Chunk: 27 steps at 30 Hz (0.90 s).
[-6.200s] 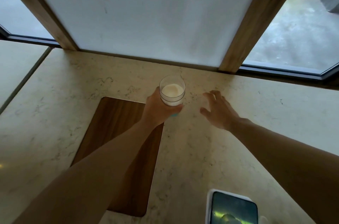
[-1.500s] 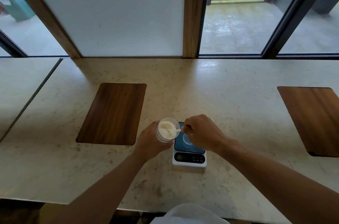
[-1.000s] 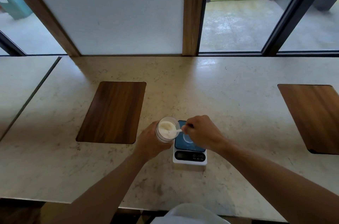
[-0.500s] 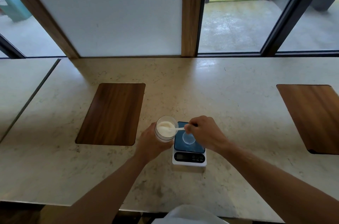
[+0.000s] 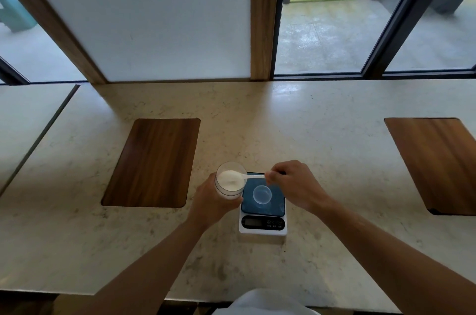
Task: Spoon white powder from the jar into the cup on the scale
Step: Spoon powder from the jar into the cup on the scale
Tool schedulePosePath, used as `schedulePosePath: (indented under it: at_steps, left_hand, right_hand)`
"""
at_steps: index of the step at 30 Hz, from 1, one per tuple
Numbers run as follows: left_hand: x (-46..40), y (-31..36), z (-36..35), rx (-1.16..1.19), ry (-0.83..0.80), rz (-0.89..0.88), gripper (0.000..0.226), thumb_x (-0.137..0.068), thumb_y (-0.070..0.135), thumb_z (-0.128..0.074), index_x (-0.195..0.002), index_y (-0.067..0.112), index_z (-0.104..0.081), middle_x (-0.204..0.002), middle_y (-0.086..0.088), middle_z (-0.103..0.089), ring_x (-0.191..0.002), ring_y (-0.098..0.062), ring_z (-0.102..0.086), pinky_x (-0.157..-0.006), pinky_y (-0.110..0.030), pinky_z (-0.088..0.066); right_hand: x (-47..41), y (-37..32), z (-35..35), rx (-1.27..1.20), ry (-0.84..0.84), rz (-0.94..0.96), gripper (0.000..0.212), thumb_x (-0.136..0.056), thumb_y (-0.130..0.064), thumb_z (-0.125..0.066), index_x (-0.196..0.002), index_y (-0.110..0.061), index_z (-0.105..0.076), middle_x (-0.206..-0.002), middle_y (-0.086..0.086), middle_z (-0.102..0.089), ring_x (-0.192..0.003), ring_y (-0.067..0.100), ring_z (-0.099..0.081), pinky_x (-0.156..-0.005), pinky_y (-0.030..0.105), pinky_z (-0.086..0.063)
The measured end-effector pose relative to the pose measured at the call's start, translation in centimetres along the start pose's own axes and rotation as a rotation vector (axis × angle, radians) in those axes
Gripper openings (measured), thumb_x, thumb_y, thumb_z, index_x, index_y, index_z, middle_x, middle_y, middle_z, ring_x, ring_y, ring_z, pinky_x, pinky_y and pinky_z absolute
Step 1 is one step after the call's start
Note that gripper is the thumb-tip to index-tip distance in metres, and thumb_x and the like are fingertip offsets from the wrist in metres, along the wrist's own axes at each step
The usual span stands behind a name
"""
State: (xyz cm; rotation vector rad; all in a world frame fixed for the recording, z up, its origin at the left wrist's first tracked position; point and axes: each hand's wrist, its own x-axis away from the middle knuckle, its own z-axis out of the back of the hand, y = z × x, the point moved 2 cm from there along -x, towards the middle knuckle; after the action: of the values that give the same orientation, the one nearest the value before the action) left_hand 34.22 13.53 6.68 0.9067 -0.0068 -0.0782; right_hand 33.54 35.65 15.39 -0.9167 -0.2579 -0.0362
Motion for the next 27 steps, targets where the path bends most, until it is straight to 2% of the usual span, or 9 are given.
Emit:
schedulePosePath:
  at_steps: [4, 7, 10, 13, 16, 19, 22, 27]
  left_hand:
    - [-0.2, 0.0, -0.1, -0.001, -0.023, 0.014, 0.067, -0.065, 0.037, -0.089, -0.120, 0.024, -0.053, -0.111, 0.003, -0.066, -0.096, -0.014, -0.063, -0.085, -0.022, -0.051]
    - [-0.1, -0.1, 0.1, 0.012, 0.002, 0.025, 0.064, -0.062, 0.040, -0.089, -0.114, 0.033, -0.052, -0.105, 0.009, -0.067, -0.091, -0.009, -0.064, -0.080, -0.020, -0.053]
    - [0.0, -0.8, 0.3, -0.001, 0.015, 0.064, 0.069, -0.057, 0.044, -0.090, -0.115, 0.035, -0.052, -0.105, 0.012, -0.066, -0.091, -0.007, -0.063, -0.079, -0.022, -0.052]
    - [0.1, -1.5, 0.5, -0.021, 0.026, 0.097, 0.074, -0.054, 0.045, -0.091, -0.116, 0.036, -0.050, -0.106, 0.012, -0.064, -0.092, -0.008, -0.061, -0.080, -0.022, -0.050]
    - [0.3, -1.9, 0.7, -0.030, 0.036, 0.107, 0.075, -0.054, 0.045, -0.091, -0.114, 0.041, -0.048, -0.103, 0.016, -0.062, -0.087, -0.001, -0.060, -0.074, -0.008, -0.041]
    - [0.5, -2.1, 0.8, -0.018, 0.043, 0.136, 0.073, -0.052, 0.046, -0.091, -0.113, 0.041, -0.050, -0.100, 0.022, -0.061, -0.087, 0.012, -0.057, -0.068, 0.002, -0.036]
    - [0.8, -2.3, 0.8, -0.012, 0.045, 0.137, 0.071, -0.053, 0.045, -0.091, -0.111, 0.041, -0.051, -0.099, 0.025, -0.061, -0.089, 0.014, -0.056, -0.071, 0.000, -0.038]
    - [1.1, -2.5, 0.8, -0.005, 0.047, 0.130, 0.073, -0.052, 0.048, -0.089, -0.114, 0.041, -0.051, -0.101, 0.020, -0.063, -0.089, 0.006, -0.059, -0.075, -0.007, -0.041]
  right_hand:
    - [0.0, 0.4, 1.0, -0.047, 0.022, 0.006, 0.024, -0.093, -0.026, -0.060, -0.081, -0.013, -0.077, -0.078, -0.001, -0.073, -0.074, 0.017, -0.067, -0.061, 0.023, -0.049]
    - [0.1, 0.9, 1.8, -0.067, 0.048, 0.009, 0.026, -0.094, -0.026, -0.059, -0.079, -0.015, -0.077, -0.078, 0.000, -0.073, -0.075, 0.021, -0.066, -0.067, 0.031, -0.052]
    - [0.1, 1.9, 2.0, -0.051, 0.070, 0.007, 0.026, -0.094, -0.025, -0.058, -0.077, -0.015, -0.077, -0.076, 0.004, -0.073, -0.069, 0.024, -0.064, -0.062, 0.035, -0.051]
    - [0.2, 3.1, 1.9, -0.055, 0.075, -0.016, 0.028, -0.094, -0.024, -0.058, -0.074, -0.016, -0.076, -0.072, 0.003, -0.072, -0.058, 0.016, -0.057, -0.055, 0.028, -0.045]
    - [0.2, 4.4, 1.8, -0.016, 0.068, -0.041, 0.029, -0.094, -0.024, -0.057, -0.076, -0.013, -0.077, -0.076, 0.002, -0.073, -0.070, 0.020, -0.064, -0.064, 0.032, -0.051]
    - [0.4, 5.7, 1.6, -0.003, 0.065, -0.069, 0.029, -0.093, -0.024, -0.058, -0.069, -0.019, -0.074, -0.067, 0.003, -0.070, -0.058, 0.017, -0.058, -0.057, 0.031, -0.045]
    - [0.6, 6.8, 0.9, -0.001, 0.059, -0.106, 0.030, -0.094, -0.022, -0.058, -0.067, -0.021, -0.072, -0.055, -0.003, -0.060, -0.049, 0.009, -0.047, -0.050, 0.024, -0.036]
    - [0.7, 8.6, 0.0, 0.034, 0.041, -0.169, 0.029, -0.094, -0.020, -0.057, -0.074, -0.011, -0.076, -0.053, -0.006, -0.057, -0.049, 0.009, -0.045, -0.050, 0.024, -0.034]
